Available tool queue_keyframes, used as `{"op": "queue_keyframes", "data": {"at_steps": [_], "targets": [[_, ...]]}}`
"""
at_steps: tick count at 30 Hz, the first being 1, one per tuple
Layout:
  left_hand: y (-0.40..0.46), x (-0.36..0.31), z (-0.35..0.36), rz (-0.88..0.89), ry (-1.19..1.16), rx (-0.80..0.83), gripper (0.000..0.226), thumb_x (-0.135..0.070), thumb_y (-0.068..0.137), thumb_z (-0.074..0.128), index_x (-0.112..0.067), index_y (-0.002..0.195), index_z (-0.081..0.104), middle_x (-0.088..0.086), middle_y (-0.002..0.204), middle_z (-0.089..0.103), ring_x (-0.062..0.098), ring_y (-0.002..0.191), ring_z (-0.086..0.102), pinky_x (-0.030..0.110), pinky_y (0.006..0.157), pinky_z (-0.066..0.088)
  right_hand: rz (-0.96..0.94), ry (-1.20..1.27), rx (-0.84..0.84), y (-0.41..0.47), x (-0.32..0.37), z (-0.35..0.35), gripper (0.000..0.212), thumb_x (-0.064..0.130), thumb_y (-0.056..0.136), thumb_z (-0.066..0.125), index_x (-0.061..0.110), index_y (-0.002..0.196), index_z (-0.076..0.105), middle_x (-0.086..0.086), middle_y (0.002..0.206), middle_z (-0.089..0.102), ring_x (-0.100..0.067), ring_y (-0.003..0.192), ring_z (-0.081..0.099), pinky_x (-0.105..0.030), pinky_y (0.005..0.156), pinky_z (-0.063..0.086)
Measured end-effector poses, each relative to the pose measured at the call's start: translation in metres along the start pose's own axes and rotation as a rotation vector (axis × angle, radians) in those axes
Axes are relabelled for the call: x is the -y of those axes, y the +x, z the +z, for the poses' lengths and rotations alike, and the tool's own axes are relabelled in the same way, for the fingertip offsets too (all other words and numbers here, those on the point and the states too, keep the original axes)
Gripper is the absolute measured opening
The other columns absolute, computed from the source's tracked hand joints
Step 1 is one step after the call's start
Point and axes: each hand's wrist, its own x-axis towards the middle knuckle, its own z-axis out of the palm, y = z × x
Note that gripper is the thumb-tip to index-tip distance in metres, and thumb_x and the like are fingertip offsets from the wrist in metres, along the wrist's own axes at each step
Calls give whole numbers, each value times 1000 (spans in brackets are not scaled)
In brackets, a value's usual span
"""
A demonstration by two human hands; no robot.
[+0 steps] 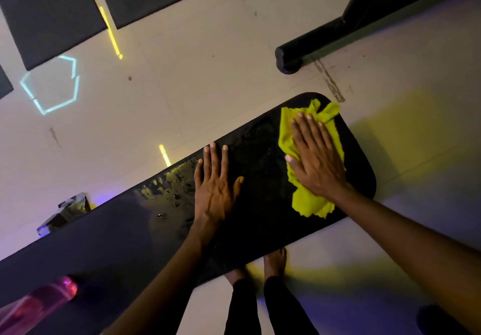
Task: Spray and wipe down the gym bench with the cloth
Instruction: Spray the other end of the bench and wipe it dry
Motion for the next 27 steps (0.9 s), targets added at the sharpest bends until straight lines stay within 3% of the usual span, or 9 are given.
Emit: {"op": "queue_keyframes", "data": {"at_steps": [4,7,11,14,17,21,27], "targets": [[-9,12,2,-14,46,12,77,-62,100,5,-19,159,-20,8,167,-27,25,155,-25,44,130,-6,338,19,-39,14,20,2,77,49,108,26,6,168,7,-16,177,4,-34,165,4,-52,134,10],[-9,12,6,-10,64,-2,77,-61,100,4,-18,160,-19,10,168,-25,27,156,-24,44,129,-7,446,47,-51,48,52,0,75,47,108,23,3,167,9,-19,177,6,-40,164,5,-56,133,9],[-10,13,7,-11,25,-24,77,-60,101,10,-18,162,-11,7,170,-20,24,157,-21,40,128,-9,169,52,-8,72,80,5,73,46,107,25,6,167,15,-17,177,11,-40,164,7,-56,133,9],[-15,14,5,-29,8,-26,77,-59,101,12,-18,162,-9,7,170,-18,24,157,-19,41,129,-6,-89,16,28,45,75,8,75,49,109,25,9,169,5,-13,178,3,-34,165,1,-56,132,14],[-17,18,5,-13,8,4,76,-60,101,7,-20,160,-17,5,168,-24,23,156,-23,41,129,-9,-142,-9,52,-6,53,11,81,57,107,22,9,168,1,-12,178,-2,-31,166,0,-55,132,18],[-18,26,7,13,30,19,75,-61,101,4,-20,157,-25,5,167,-29,23,154,-27,42,128,-12,67,1,21,-23,51,11,80,56,107,19,6,168,7,-15,177,5,-33,165,4,-55,132,16],[-18,19,11,-20,55,-2,75,-56,105,11,-16,160,-21,8,167,-28,25,155,-25,45,128,-10,360,28,-30,46,106,10,78,49,108,23,-1,166,10,-23,175,7,-43,163,5,-58,133,10]]}}
